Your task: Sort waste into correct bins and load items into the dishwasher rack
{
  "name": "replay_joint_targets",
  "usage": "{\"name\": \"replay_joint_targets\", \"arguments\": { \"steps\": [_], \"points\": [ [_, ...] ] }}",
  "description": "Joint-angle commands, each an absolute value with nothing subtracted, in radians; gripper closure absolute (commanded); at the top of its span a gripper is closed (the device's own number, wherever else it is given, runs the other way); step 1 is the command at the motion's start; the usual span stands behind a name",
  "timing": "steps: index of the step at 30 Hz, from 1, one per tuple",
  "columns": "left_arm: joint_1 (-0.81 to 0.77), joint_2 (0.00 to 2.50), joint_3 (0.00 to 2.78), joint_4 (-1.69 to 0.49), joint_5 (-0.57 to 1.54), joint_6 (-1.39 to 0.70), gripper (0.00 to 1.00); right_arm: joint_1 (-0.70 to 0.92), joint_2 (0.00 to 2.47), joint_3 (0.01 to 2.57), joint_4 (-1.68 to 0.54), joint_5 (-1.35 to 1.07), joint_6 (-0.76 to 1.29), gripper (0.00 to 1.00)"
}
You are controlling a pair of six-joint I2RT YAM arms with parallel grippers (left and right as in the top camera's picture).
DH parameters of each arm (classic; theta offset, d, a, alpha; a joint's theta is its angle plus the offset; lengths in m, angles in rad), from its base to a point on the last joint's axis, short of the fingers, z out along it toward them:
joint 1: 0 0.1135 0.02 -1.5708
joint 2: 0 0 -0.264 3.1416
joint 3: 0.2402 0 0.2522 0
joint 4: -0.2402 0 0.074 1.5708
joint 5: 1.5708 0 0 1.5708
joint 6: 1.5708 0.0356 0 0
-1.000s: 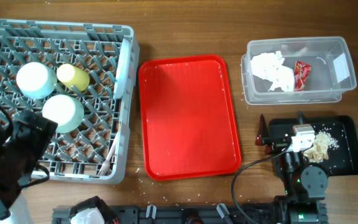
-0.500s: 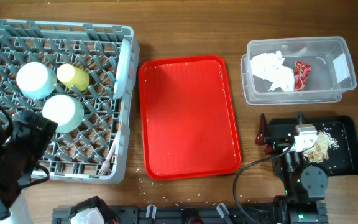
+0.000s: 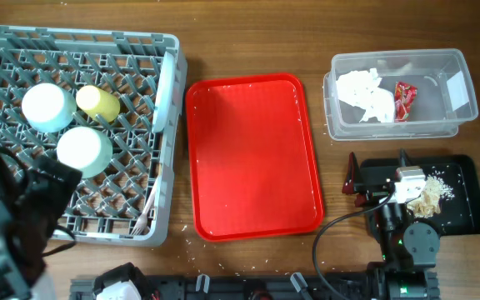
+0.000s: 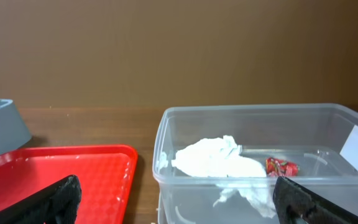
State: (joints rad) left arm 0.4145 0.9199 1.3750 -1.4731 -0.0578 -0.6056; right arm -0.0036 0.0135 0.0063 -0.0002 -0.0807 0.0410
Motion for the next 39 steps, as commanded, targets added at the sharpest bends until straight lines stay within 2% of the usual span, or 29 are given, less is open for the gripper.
{"name": "replay_joint_targets", "arguments": {
  "steps": [1, 3, 6, 14, 21, 25, 39],
  "points": [
    [0.387, 0.792, 1.069, -1.209, 0.108, -0.377, 0.00, -0.009, 0.004, 0.006, 0.001, -0.071, 0.055, 0.00],
    [0.372, 0.686, 0.807, -0.922, 0.326, -0.318, 0.00, -0.009, 0.004, 0.006, 0.001, -0.071, 0.055, 0.00],
    [0.343, 0.614, 0.554, -0.627, 0.442, -0.320, 0.00, -0.009, 0.004, 0.006, 0.001, -0.071, 0.055, 0.00],
    [0.216, 0.444, 0.173, -0.078, 0.410, -0.321, 0.00, -0.009, 0.004, 0.006, 0.001, -0.071, 0.055, 0.00],
    [0.126, 0.325, 0.099, -0.047, 0.251, -0.321, 0.00, -0.009, 0.004, 0.006, 0.001, -0.071, 0.055, 0.00],
    [0.101, 0.263, 0.017, 0.024, 0.249, -0.322, 0.00, -0.009, 0.004, 0.006, 0.001, -0.071, 0.055, 0.00],
    [0.049, 0.155, 0.006, -0.062, 0.188, -0.319, 0.00, -0.009, 0.004, 0.006, 0.001, -0.071, 0.055, 0.00]
  ]
}}
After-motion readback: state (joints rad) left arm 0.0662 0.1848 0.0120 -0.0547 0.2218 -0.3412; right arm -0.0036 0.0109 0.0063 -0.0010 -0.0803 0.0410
